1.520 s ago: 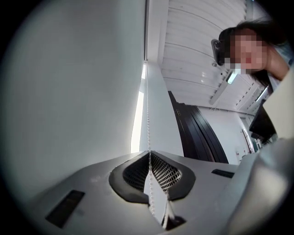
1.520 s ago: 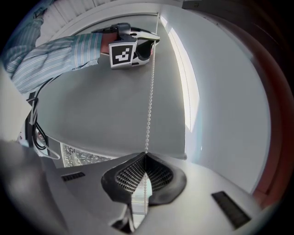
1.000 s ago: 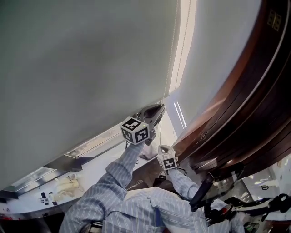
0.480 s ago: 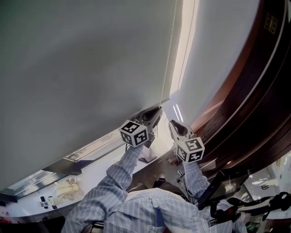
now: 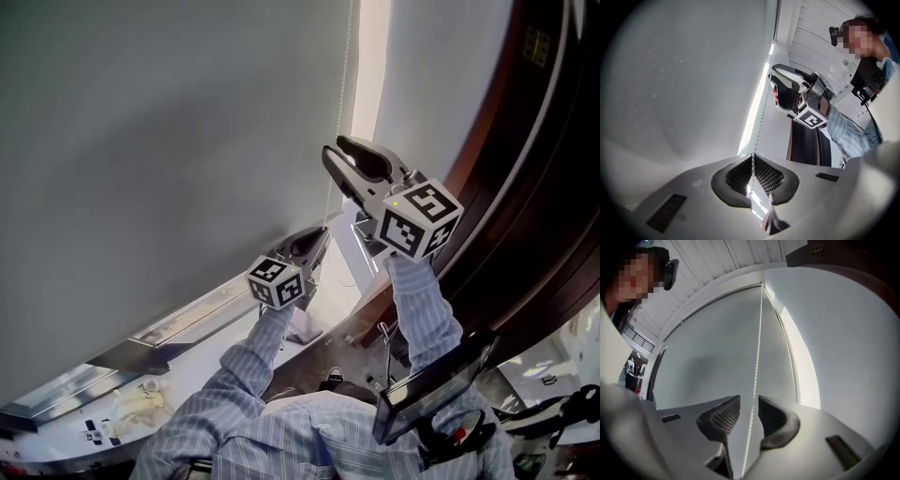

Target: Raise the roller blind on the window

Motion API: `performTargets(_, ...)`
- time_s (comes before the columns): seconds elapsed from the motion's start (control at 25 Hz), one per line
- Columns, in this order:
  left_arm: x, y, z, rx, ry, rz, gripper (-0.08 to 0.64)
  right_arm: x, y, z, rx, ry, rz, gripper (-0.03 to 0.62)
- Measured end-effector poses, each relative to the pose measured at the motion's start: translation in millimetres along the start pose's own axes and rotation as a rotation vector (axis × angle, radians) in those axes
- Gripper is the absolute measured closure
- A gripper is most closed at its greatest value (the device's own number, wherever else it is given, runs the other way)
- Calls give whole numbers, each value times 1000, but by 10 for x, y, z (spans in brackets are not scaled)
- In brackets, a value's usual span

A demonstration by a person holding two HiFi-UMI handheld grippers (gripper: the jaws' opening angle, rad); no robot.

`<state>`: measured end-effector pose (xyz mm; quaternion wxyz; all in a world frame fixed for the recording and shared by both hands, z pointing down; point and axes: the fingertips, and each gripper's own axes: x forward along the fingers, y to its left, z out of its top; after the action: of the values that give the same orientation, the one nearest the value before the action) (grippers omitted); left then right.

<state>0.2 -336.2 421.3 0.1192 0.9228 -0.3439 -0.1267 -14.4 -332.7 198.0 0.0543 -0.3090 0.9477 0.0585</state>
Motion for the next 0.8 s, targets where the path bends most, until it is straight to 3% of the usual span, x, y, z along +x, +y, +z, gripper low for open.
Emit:
performTargets(0.16, -11, 33, 14, 6, 0, 10, 546, 133, -38, 186, 67, -26, 12, 483)
performTargets(0.24, -27, 45, 31, 6, -6, 15, 546, 166, -90, 225, 59, -42, -27, 580)
performTargets(0.52, -101, 21, -23, -6, -26, 19, 546, -28, -93, 175, 0, -181, -136, 586)
performTargets(0.68, -112, 33, -285, -17, 35, 36, 546, -71, -119, -63, -95, -100, -206, 586)
performTargets(0.8, -218, 168, -839, -77, 168, 81, 546, -130, -173, -644, -45, 11, -223, 586)
